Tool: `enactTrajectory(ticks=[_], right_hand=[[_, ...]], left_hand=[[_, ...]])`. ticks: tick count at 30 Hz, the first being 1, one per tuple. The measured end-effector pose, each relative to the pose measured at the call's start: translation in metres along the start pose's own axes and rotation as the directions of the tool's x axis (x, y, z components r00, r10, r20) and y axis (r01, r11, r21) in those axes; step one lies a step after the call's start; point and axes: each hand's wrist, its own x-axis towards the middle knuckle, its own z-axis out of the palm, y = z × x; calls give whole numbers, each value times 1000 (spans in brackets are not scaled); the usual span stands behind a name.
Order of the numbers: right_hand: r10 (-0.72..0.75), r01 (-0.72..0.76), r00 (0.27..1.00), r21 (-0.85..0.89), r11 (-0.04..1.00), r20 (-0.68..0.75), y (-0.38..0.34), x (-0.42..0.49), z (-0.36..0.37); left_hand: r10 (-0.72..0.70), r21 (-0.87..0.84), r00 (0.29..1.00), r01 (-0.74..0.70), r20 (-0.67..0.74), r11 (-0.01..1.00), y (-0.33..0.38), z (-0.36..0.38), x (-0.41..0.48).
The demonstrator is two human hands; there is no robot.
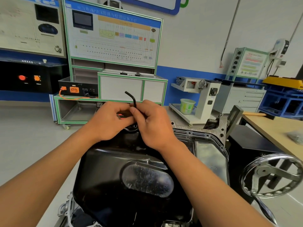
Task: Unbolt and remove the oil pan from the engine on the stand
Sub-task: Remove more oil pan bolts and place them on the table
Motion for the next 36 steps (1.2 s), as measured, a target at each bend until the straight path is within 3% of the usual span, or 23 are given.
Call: enactTrajectory(ticks=[5, 11, 18, 22, 25, 30, 36], right_hand=[[-24, 28, 998, -69, 997, 62, -1, 0, 1], [-11, 11, 992, -1, 1000, -128, 2, 1, 1], [-31, 35, 985, 18, 999, -169, 2, 2, 5], [-35, 37, 991, 15, 999, -132, 4, 1, 5], [-35, 38, 994, 30, 999, -100, 4, -1, 4], [-65, 63, 996, -22, 998, -69, 3, 0, 3], [-50, 50, 989, -4, 999, -140, 1, 0, 3]], left_hand=[[-40, 53, 999, 39, 36, 998, -2, -1, 1], [-51, 55, 999, 52, -15, 997, 0, -1, 1], [-177, -41, 983, 175, -48, 984, -6, 3, 3], [-71, 14, 997, 71, -3, 997, -2, 0, 1], [18, -65, 1000, -17, 21, 998, 2, -4, -3], [11, -61, 1000, -12, -27, 998, -4, -1, -1], [38, -8, 997, -38, -66, 999, -4, 0, 0]])
